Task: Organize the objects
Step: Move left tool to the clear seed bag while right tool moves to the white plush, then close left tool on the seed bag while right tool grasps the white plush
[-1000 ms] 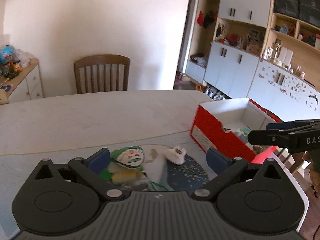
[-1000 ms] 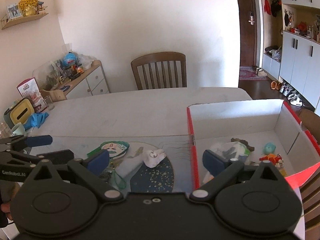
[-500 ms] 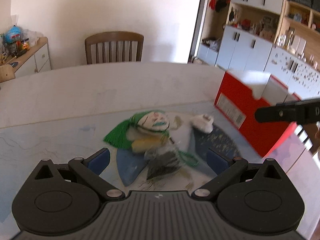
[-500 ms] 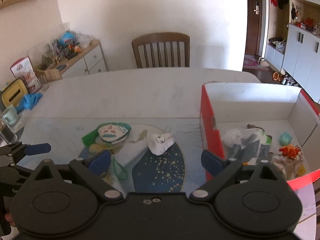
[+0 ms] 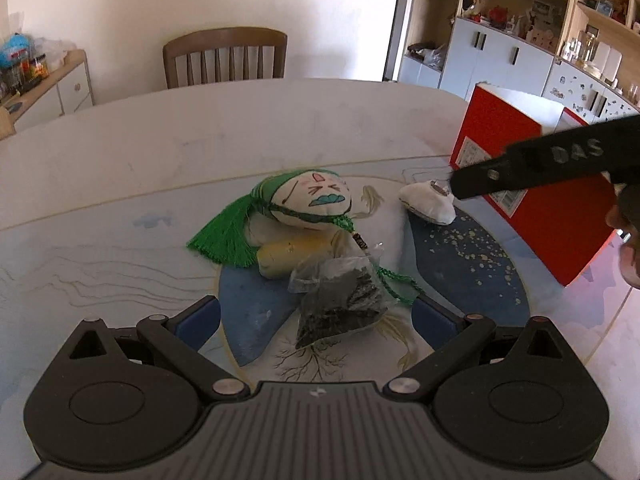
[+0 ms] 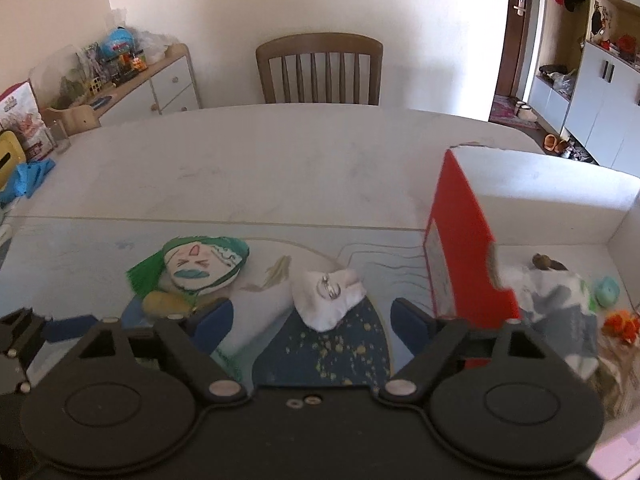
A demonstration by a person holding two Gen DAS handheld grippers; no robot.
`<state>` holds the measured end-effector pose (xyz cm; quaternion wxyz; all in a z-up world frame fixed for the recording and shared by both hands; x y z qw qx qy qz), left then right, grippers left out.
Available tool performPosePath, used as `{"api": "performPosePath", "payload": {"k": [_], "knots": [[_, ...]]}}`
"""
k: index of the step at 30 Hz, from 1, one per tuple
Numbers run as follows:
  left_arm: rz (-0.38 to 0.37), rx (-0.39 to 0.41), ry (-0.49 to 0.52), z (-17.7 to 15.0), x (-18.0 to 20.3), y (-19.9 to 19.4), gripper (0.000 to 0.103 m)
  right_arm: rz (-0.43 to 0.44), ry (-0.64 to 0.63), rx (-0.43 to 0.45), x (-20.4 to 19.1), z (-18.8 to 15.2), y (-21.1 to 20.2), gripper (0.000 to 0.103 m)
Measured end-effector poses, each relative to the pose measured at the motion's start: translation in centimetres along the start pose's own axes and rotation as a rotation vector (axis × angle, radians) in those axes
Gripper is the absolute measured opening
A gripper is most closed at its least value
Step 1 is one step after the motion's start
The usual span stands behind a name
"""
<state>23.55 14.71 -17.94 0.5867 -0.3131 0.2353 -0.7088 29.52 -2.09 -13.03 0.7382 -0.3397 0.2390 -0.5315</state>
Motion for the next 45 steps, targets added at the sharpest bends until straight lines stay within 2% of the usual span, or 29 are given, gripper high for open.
{"api": "performPosePath", "payload": {"k": [2,5,10,14,16,17,19,21,23,30,38,45], "knots": [[-0.005,-0.002,-0.007,0.0,-0.1,0.4,0.102,-0.006,-0.003,-0.015,-0.1,0.1,1.0,0.079],[-0.024,-0.008,-0.021,0.0,-0.3,0.8,0.094,-0.021,-0.001,-0.037,0.1,0.3,2.5,0.078],[-0.044,-0.023,-0.044,0.1,-0.3,1.4,0.085,-0.031,-0.013,-0.058,0.0,0.3,4.1,0.077],[-0.048,-0.024,-0.046,0.3,-0.3,1.8,0.082,-0.034,-0.014,-0.075,0.2,0.2,5.0,0.077],[-0.051,-0.021,-0.043,0.5,-0.2,1.9,0.076,-0.037,-0.017,-0.08,0.2,0.1,5.4,0.076],[-0.052,-0.021,-0.04,0.5,-0.2,2.0,0.075,-0.035,-0.017,-0.084,0.2,0.1,5.5,0.074],[-0.063,-0.022,-0.034,0.7,0.0,2.1,0.065,-0.037,-0.021,-0.088,0.3,0.0,5.7,0.071],[-0.067,-0.024,-0.025,0.8,0.2,2.1,0.062,-0.028,-0.015,-0.094,0.3,0.1,5.9,0.068],[-0.07,-0.022,-0.029,0.7,0.1,2.1,0.059,-0.02,-0.008,-0.101,0.4,0.1,6.2,0.058],[-0.083,-0.015,-0.045,0.8,-0.1,1.8,0.046,-0.014,-0.007,-0.095,0.5,0.2,6.1,0.053],[-0.069,-0.02,-0.061,0.8,-0.3,1.2,0.042,-0.005,0.0,-0.085,0.3,-0.2,4.7,0.049],[-0.053,-0.022,-0.061,0.9,-0.2,-0.4,0.041,0.03,0.014,-0.056,0.4,-0.6,1.6,0.049]]}}
Point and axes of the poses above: each gripper's, at about its wrist camera, not at the fingertips, and y roughly the way its jaws point, x to its right, z to its top, the point moved 2 cm from there along y, roughly the way its jaws point, and after that the axes turned 5 degrees about -z, right-handed, at the moved point
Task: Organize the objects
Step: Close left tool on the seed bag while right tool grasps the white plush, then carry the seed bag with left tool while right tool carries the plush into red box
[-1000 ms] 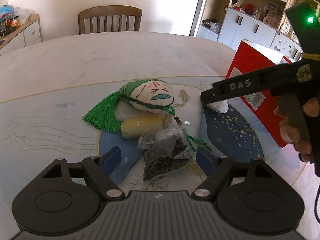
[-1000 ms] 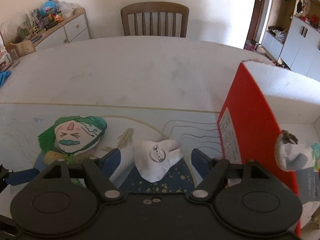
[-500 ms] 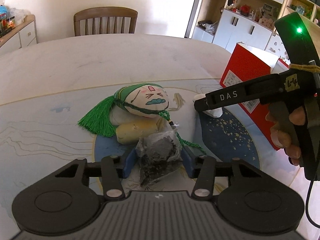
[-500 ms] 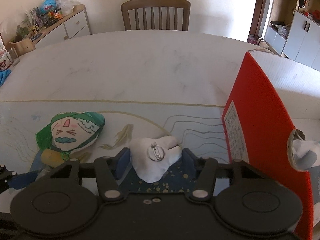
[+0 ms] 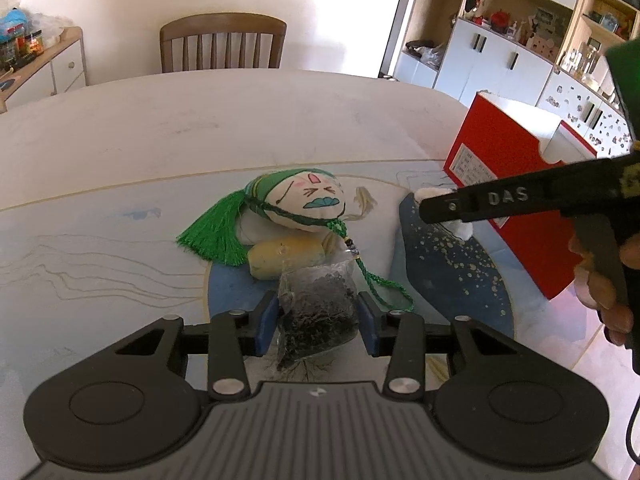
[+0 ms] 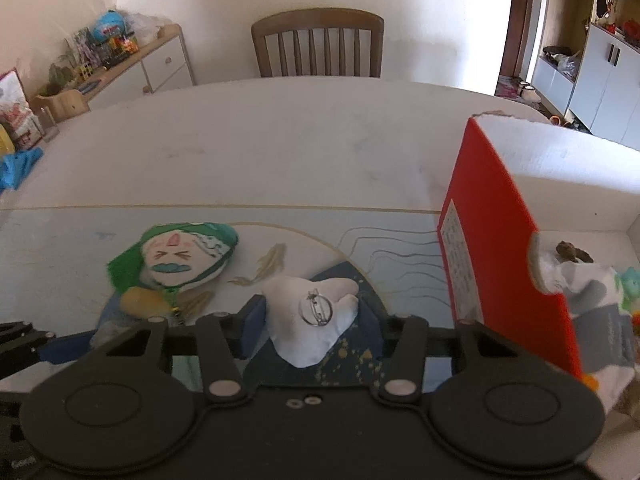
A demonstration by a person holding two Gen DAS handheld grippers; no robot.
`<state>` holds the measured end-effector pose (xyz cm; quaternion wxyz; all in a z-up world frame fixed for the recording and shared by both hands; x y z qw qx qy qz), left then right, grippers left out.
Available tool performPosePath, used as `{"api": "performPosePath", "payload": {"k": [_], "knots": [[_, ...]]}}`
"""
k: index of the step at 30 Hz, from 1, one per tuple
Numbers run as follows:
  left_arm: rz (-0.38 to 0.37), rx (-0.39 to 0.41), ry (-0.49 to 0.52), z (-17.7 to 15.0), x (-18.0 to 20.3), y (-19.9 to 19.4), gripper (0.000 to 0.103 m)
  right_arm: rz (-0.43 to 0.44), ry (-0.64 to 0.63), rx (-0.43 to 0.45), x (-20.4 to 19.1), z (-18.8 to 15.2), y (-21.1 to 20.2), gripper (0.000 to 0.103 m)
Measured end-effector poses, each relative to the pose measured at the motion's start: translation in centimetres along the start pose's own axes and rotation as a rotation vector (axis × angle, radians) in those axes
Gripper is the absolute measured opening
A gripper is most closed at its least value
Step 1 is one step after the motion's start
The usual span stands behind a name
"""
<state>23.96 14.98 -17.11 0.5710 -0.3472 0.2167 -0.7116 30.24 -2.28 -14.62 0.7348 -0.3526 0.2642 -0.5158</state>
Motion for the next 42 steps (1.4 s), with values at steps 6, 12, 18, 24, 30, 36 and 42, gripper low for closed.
{"api": "performPosePath", "payload": {"k": [6,12,18,24,30,36,42], "knots": [[0.003,0.019,0.001,0.6,0.8,-2.1,0.041,0.03,-0.005,0.023,0.0,-0.4,-3.2,0.049],[-0.01,0.04,0.017,1.4,2.3,-4.3,0.041,0.056,-0.003,0.048,0.6,-0.6,-6.7,0.049],[-0.012,0.053,0.053,2.3,4.5,-6.2,0.041,0.091,0.009,0.083,1.5,-0.9,-9.9,0.049],[-0.035,0.082,0.078,3.5,7.1,-7.7,0.041,0.101,0.013,0.125,2.8,-1.2,-12.5,0.049],[-0.042,0.105,0.109,4.4,10.1,-8.2,0.041,0.098,0.034,0.156,5.2,-1.5,-14.2,0.049],[-0.049,0.128,0.133,5.7,13.4,-7.9,0.041,0.081,0.049,0.186,8.4,-2.0,-15.6,0.049],[-0.061,0.137,0.167,6.8,17.0,-6.9,0.041,0.057,0.057,0.206,12.0,-2.1,-16.2,0.049]]}}
Point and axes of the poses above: each gripper's, at about its wrist camera, not at the fingertips, and y roughly the way its jaws point, x to its right, z to its top, the point moved 2 cm from there along y, roughly the way its jaws point, and after that the axes turned 5 degrees about -z, right-handed, at the moved point
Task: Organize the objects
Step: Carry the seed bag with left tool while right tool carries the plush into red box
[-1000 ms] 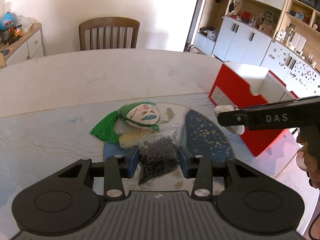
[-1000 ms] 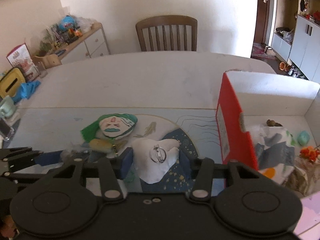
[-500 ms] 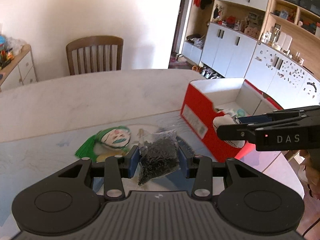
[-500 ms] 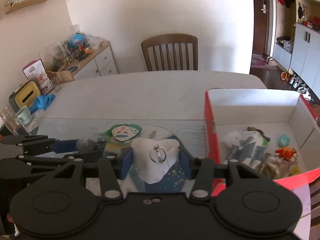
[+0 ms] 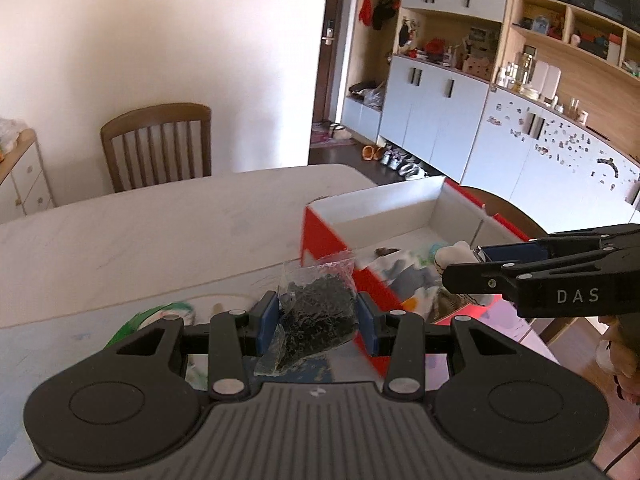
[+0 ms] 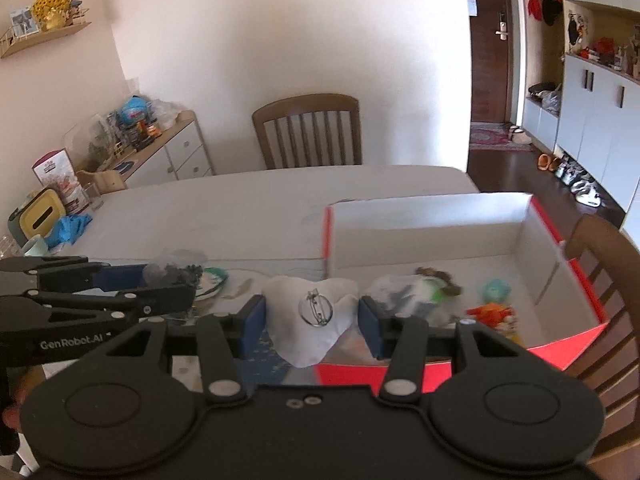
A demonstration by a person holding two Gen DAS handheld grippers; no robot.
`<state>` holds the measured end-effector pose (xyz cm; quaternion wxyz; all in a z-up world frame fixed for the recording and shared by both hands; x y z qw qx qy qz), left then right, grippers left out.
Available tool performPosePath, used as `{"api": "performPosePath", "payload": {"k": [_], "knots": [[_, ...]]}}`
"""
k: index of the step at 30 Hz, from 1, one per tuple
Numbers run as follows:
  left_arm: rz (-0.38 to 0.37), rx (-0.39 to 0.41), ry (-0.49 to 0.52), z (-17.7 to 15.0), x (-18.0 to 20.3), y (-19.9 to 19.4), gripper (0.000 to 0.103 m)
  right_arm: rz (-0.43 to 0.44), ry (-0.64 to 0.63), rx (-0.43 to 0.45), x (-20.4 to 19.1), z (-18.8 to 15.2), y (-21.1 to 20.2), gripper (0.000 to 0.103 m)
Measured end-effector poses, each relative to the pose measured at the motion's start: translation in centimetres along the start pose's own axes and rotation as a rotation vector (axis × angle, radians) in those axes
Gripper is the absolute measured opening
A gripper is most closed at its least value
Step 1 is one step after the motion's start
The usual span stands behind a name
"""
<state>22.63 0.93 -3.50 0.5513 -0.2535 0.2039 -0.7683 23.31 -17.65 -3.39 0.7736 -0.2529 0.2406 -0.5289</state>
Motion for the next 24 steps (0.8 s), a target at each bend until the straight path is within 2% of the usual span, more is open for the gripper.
{"api": "performPosePath", "payload": {"k": [12,24], "knots": [[-0.016,-0.011,0.043,3.1,5.6,4.8,0.041,-0.031,-0.003,0.017,7.5,0.3,-0.6,0.049],[-0.009,-0.047,0.095,6.2,8.9,11.3,0.041,-0.066,-0.016,-0.011,13.3,0.9,2.0,0.049]]}}
Point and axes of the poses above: each gripper's, at about its wrist camera, not at the fingertips, and y roughly the way its jaws point, x to its right, z to its top, the point moved 2 cm from there along y, roughly the way its jaws point, and after that the axes turned 5 degrees about -z, right-handed, at the moved point
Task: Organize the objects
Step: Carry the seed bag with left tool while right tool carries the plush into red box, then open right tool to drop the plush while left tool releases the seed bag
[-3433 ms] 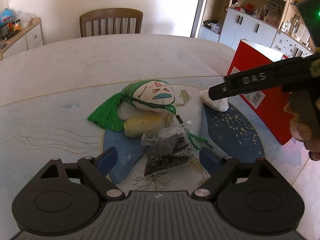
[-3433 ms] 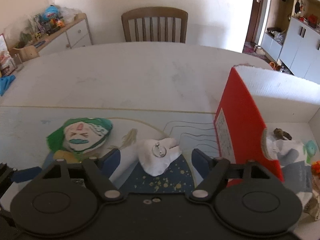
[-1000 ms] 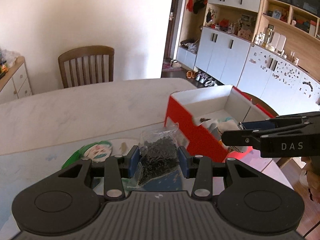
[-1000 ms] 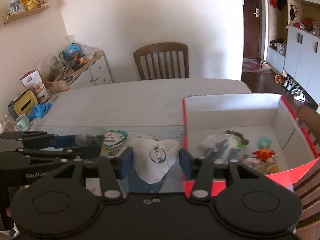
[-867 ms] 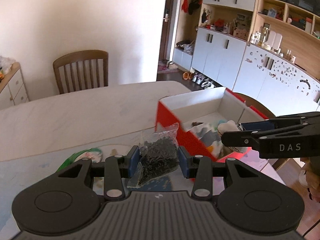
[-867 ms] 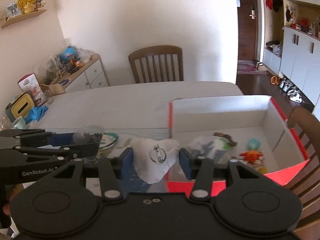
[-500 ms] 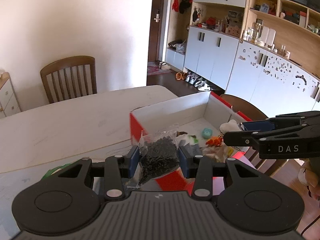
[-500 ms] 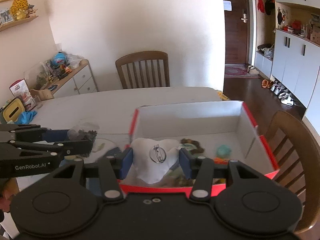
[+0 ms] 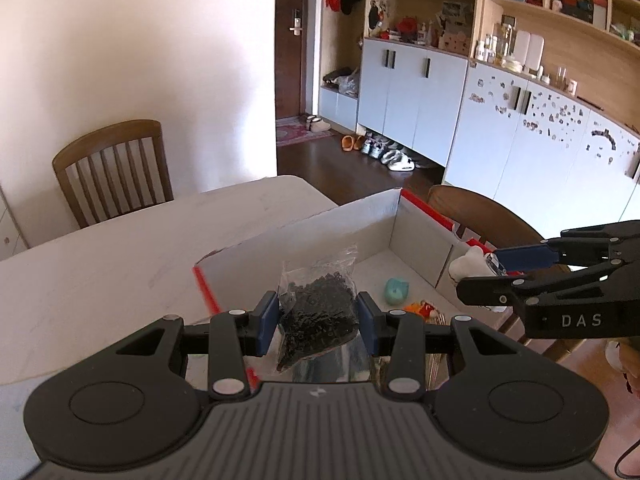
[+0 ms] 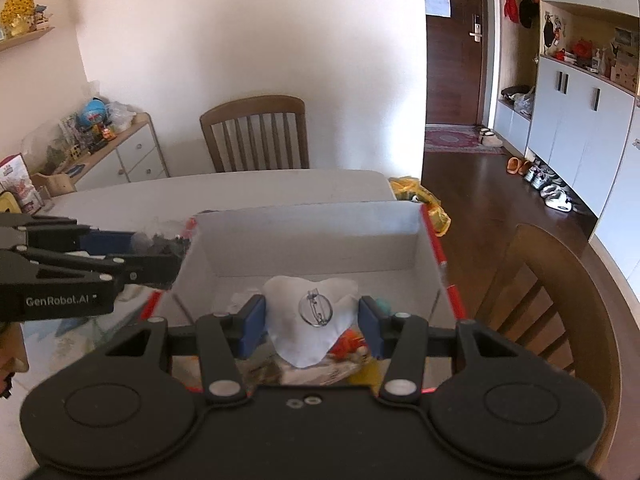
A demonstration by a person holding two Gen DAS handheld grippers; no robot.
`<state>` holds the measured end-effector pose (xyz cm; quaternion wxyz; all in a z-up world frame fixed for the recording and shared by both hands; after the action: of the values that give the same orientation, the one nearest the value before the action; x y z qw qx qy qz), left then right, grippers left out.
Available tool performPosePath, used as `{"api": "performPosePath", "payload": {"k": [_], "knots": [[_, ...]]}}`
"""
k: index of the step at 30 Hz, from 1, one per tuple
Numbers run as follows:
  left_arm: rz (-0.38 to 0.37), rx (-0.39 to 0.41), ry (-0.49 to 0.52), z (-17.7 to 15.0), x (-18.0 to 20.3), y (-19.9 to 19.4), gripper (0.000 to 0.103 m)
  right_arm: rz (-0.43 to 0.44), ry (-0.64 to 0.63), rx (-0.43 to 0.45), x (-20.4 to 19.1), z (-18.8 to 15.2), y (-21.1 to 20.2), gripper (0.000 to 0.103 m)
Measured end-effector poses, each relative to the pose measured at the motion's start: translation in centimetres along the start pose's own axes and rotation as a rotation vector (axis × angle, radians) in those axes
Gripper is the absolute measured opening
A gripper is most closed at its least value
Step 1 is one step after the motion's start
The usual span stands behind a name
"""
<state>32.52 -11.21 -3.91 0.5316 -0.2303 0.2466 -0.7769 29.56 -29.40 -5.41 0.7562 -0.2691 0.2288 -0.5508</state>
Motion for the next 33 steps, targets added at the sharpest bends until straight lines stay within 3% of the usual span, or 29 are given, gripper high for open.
{"api": "performPosePath", "payload": {"k": [18,33], "knots": [[0.015,-0.172,0.014,2.6,-0.3,11.4,0.041,-0.02,-0.135,-0.126,1.1,0.1,8.6,0.049],[-0.028,-0.312,0.028,1.2,-0.1,16.0,0.042,-0.012,-0.159,-0.2,1.7,-0.4,11.7,0.05]]}}
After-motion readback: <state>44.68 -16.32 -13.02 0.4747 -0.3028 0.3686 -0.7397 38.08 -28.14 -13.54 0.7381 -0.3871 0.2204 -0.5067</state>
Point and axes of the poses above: each gripper's, at about its wrist camera, not at the fingertips, and y roughly the way its jaws point, x to its right, z to its top, the point moved 2 cm from there along y, roughly the way its jaws point, and after that the axes turned 5 degrees about -z, right-handed, at the moved point
